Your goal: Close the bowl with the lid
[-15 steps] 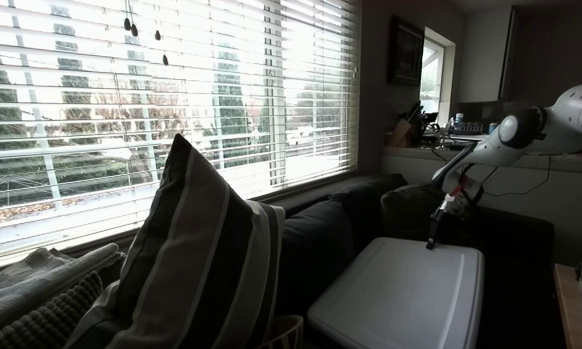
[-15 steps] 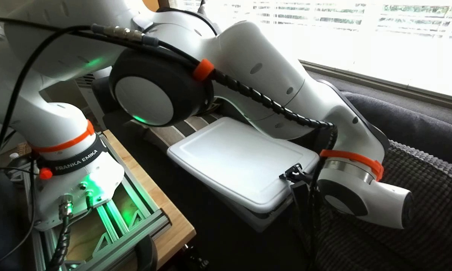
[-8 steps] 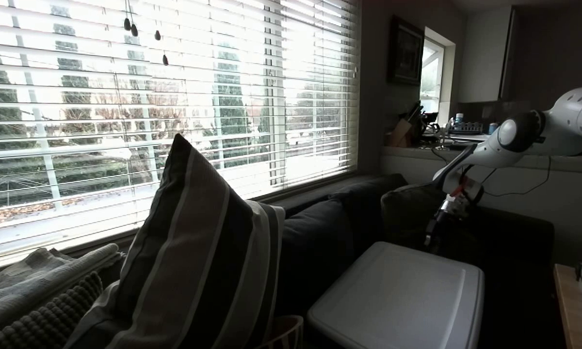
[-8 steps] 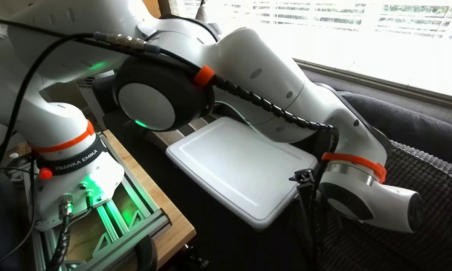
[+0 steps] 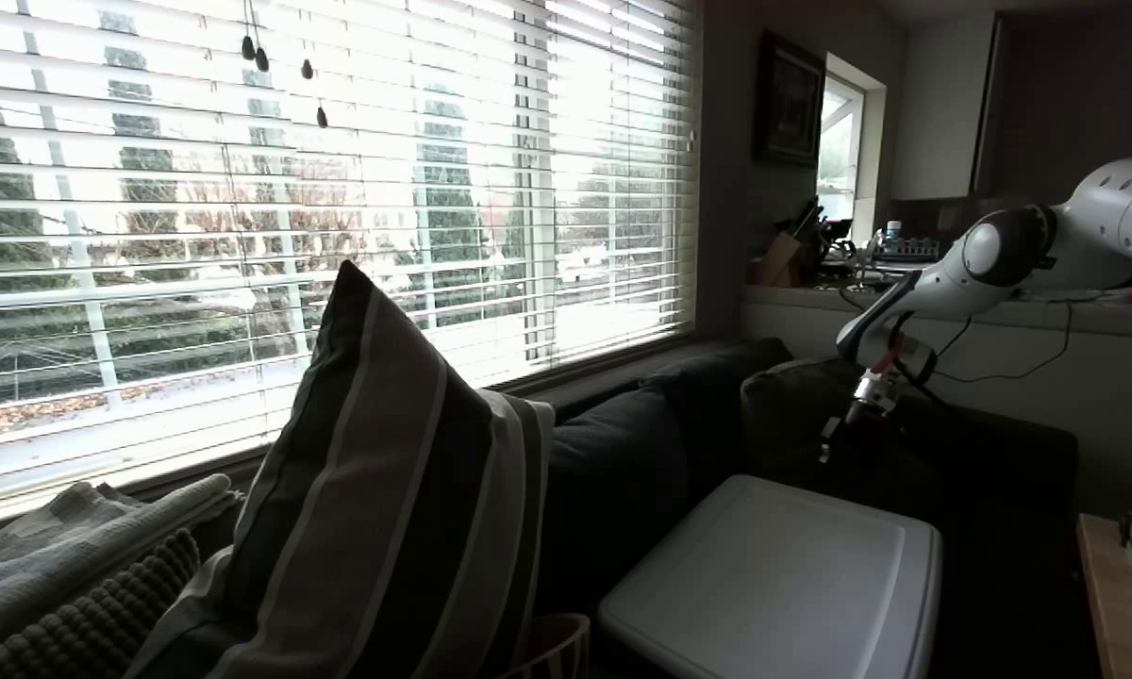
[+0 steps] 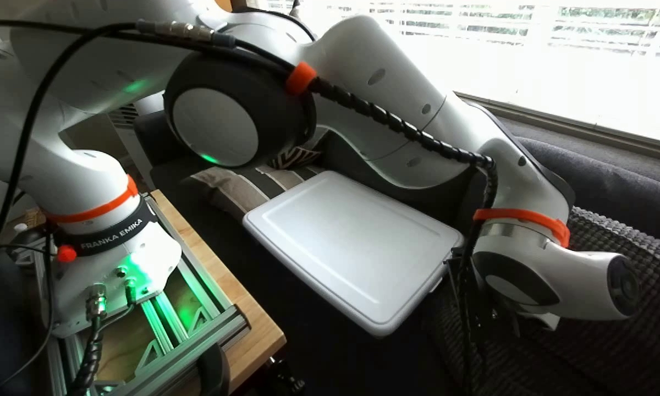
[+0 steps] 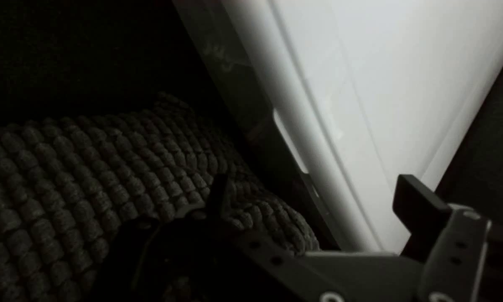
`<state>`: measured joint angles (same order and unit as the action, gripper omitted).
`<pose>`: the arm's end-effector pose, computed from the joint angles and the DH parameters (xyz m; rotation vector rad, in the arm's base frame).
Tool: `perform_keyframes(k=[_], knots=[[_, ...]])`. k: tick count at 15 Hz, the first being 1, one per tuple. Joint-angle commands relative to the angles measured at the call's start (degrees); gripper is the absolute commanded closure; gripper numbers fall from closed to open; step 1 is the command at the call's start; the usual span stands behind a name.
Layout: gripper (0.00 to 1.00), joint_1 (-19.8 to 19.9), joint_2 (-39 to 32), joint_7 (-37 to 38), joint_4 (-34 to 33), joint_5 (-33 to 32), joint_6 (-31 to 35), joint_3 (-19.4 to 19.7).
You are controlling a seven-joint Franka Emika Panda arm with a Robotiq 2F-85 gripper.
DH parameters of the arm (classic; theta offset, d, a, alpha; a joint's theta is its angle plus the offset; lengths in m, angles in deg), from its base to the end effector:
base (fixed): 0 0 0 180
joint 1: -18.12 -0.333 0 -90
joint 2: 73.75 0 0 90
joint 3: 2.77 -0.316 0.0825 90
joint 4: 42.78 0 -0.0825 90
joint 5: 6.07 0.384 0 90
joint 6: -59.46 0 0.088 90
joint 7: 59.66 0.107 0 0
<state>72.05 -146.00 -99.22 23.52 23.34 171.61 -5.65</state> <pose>0.4477 -0.5140 -0.0096 -2.4000 0.6583 -0.0292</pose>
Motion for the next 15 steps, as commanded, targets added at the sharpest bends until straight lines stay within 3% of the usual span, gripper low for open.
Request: perform_keyframes(k=[1,6,10,11,15], knots=[[0.00,-4.6,9.1,9.1,13.2,-0.2,5.4,3.1],[0.00,-9.7,18.0,23.0,25.6,-0.5,7.4,5.7],[0.00,-14.2,24.6,29.0,36.6,0.7,19.6,6.7],[0.00,-11.6,19.2,27.2,28.0,0.1,14.1,5.4],[0.00,-13.8,23.0,28.4,33.9,0.2,18.1,6.1]])
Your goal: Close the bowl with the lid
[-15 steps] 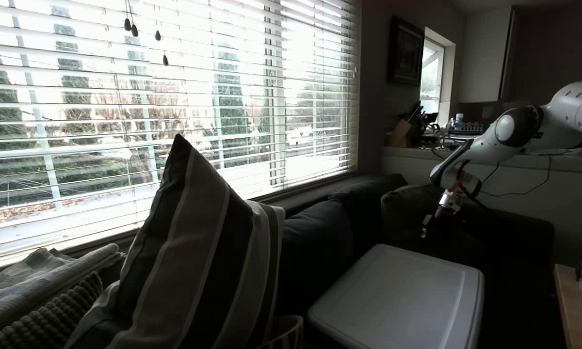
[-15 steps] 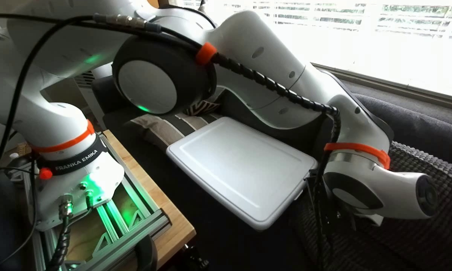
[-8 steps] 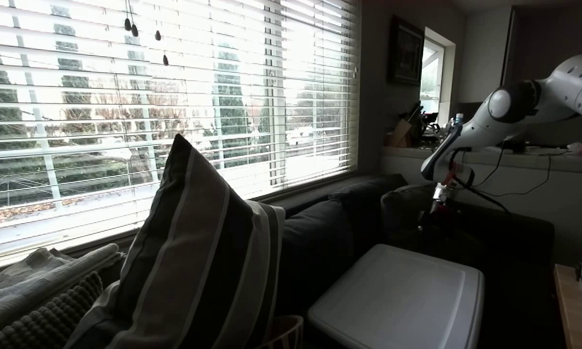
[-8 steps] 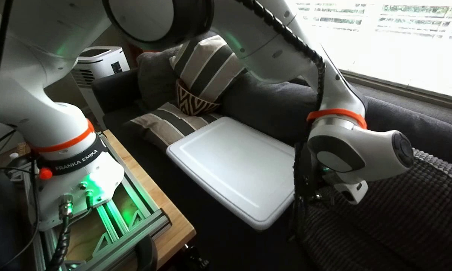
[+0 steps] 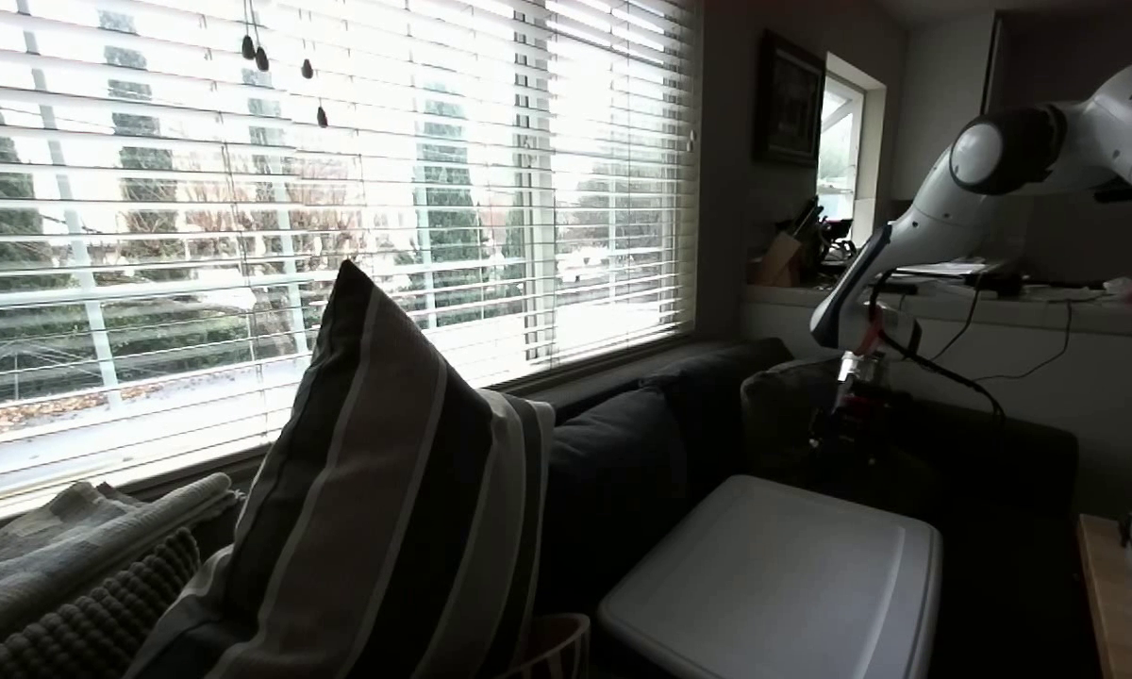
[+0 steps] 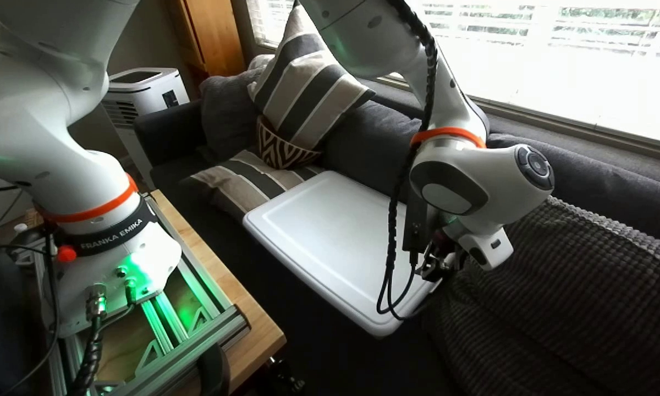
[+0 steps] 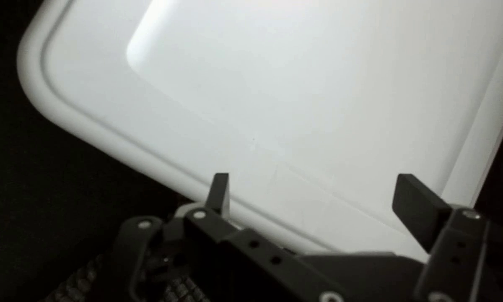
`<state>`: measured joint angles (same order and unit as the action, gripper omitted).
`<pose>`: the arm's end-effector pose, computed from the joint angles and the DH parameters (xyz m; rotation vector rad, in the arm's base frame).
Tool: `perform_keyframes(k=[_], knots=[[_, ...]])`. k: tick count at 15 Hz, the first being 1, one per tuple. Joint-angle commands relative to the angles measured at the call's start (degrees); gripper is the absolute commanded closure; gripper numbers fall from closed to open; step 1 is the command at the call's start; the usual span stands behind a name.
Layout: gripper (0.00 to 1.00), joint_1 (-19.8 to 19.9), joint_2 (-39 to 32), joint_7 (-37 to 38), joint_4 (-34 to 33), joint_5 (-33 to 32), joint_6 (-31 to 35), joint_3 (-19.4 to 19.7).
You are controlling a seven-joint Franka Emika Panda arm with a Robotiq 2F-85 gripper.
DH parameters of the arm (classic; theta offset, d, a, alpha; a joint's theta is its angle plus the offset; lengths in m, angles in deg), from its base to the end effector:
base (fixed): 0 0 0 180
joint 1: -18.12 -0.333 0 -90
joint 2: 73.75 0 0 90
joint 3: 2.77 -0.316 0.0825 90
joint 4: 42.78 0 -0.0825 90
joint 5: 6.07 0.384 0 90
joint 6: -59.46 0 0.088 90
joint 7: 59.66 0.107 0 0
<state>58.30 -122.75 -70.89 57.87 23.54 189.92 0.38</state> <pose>0.4511 -0.4087 0.0602 -2.4284 1.2518 0.2097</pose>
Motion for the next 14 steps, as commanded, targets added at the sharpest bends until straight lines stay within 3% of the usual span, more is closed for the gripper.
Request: perform_keyframes(k=[1,2,6,11,14], knots=[[0.00,0.0,0.0,0.0,-0.2,0.0,-0.2,0.2],[0.00,0.0,0.0,0.1,-0.1,0.0,-0.2,0.3],[0.00,-5.9,3.1,6.8,3.8,-0.5,6.3,1.6],[0.00,-16.7,1.9,25.8,3.6,-1.0,16.3,6.0],[0.00,-24.2,-0.8,37.1,0.8,-6.2,16.1,11.3]])
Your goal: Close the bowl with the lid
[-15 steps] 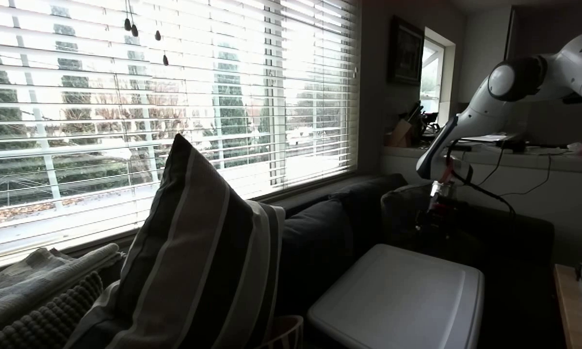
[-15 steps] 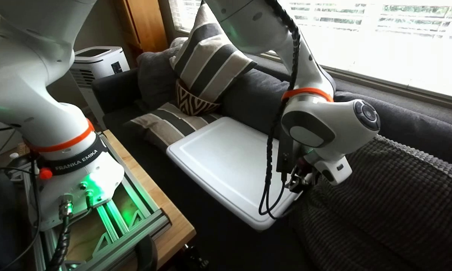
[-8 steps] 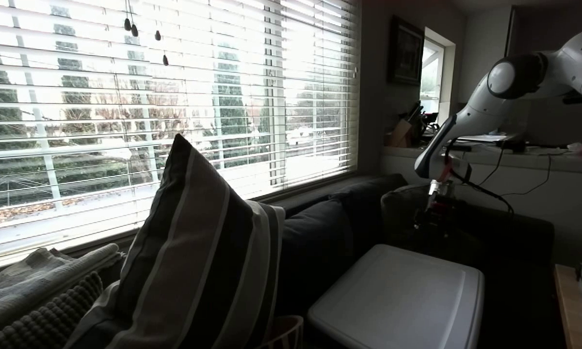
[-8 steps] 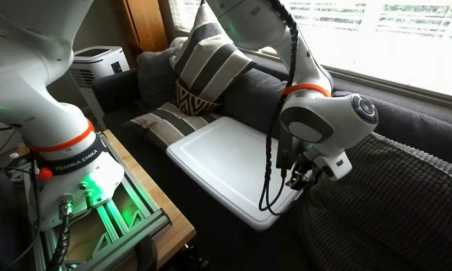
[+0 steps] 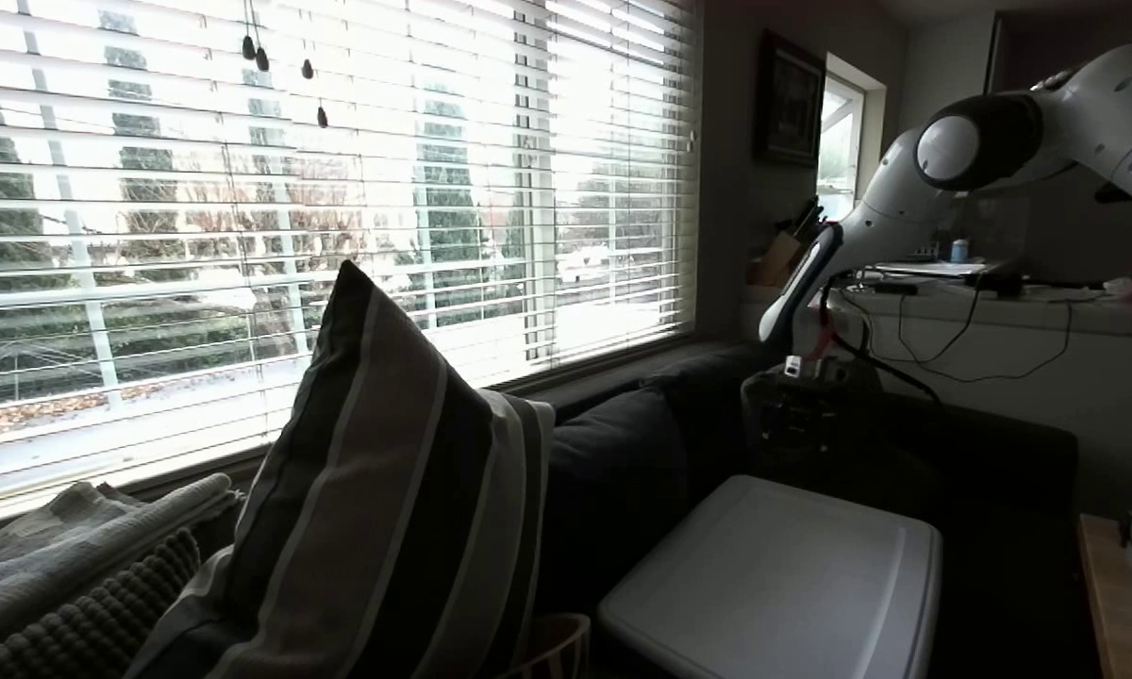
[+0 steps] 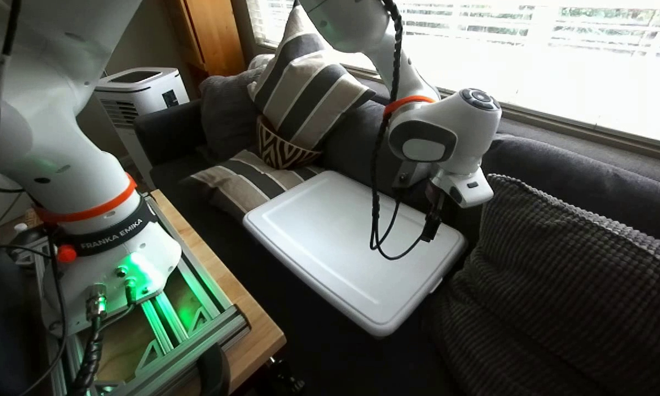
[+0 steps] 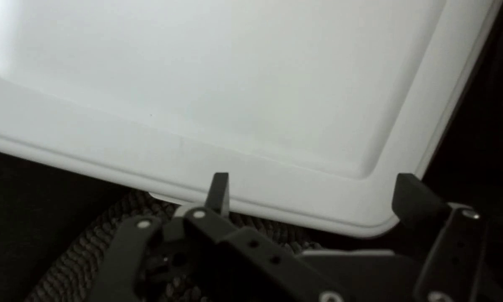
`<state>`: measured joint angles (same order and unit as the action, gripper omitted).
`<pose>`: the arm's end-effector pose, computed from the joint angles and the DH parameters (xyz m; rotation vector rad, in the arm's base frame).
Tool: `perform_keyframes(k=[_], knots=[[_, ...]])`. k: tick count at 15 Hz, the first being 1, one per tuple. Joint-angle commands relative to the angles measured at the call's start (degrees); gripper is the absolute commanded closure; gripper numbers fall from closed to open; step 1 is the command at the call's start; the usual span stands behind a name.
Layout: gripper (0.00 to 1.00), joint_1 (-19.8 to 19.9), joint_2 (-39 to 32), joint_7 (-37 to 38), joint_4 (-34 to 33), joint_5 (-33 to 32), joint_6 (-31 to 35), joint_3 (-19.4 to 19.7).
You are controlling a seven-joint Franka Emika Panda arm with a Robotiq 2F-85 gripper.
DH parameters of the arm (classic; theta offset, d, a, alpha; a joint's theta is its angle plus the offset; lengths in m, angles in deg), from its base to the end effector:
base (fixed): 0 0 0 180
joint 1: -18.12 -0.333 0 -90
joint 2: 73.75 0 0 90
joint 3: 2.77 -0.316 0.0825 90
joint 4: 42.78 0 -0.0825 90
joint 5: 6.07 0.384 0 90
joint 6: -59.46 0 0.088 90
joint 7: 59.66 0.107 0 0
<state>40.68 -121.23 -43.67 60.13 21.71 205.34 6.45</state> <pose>0.5346 -0.3347 0.0849 -2.4767 1.6881 0.0451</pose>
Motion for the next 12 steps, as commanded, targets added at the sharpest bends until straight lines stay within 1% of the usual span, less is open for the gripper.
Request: perform_keyframes(k=[1,4,6,8,12], knots=[[0.00,-8.8,-3.1,13.0,-2.1,-6.2,0.0,6.9],[0.00,-14.4,-6.0,21.1,-4.5,-11.3,-2.1,10.9],[0.00,-15.8,-8.4,24.1,-6.6,-13.5,-3.2,11.9],[0.00,-15.6,-10.6,25.4,-8.8,-15.0,-4.8,11.9],[0.00,-13.6,-15.4,23.7,-13.6,-16.3,-3.7,10.9]])
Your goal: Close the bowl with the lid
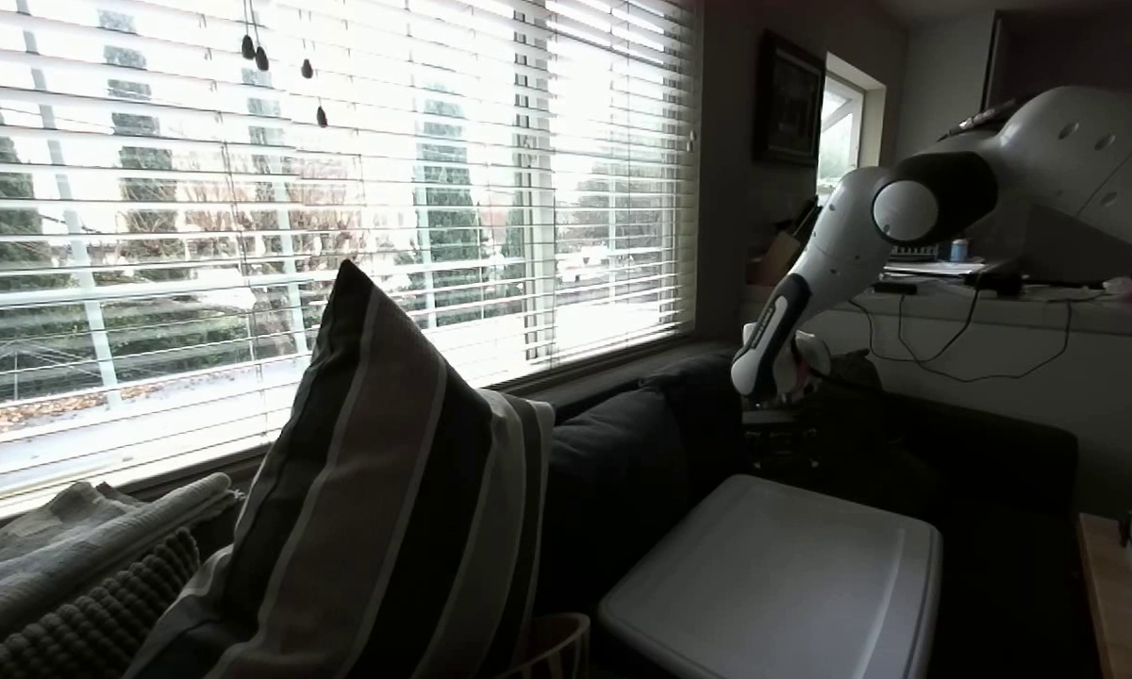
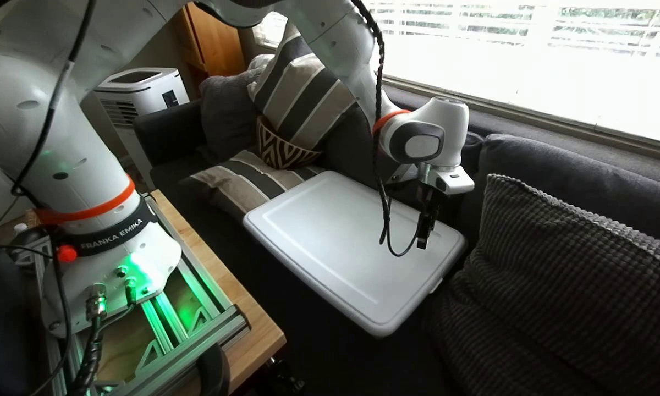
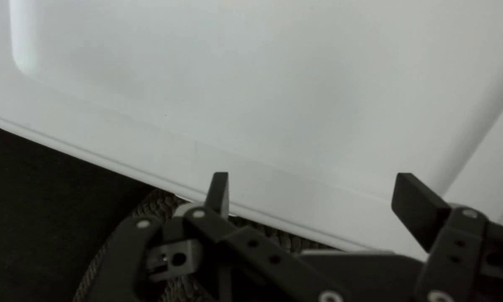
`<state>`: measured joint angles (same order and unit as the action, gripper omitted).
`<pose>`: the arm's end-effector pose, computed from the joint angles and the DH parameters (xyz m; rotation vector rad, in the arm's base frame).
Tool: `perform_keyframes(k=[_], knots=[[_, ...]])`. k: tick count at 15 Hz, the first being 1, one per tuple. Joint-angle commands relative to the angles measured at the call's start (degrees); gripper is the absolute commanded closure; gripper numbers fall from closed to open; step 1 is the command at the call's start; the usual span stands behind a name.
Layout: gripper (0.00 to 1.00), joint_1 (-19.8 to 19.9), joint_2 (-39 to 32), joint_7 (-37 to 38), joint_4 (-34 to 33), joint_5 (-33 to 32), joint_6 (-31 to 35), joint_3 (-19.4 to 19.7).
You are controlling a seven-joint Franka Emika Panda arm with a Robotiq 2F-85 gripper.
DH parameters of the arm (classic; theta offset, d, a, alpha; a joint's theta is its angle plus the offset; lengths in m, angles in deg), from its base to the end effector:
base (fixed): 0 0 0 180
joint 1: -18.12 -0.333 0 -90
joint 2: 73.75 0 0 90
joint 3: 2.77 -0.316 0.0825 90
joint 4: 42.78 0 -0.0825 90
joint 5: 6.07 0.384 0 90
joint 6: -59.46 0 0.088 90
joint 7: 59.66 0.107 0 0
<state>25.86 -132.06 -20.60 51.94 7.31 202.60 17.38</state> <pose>0.5741 -0.2916 0.0356 2.4170 -1.6961 -0.1195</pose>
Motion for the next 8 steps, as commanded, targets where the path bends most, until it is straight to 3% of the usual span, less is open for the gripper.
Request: perform_keyframes(k=[1,8], knots=[[0.00,1.6,-5.7,0.4,-6.7,-1.9,-0.3,-0.3],[0.00,4.2,-11.9,-0.9,-15.4,-1.0,0.4,-2.6]])
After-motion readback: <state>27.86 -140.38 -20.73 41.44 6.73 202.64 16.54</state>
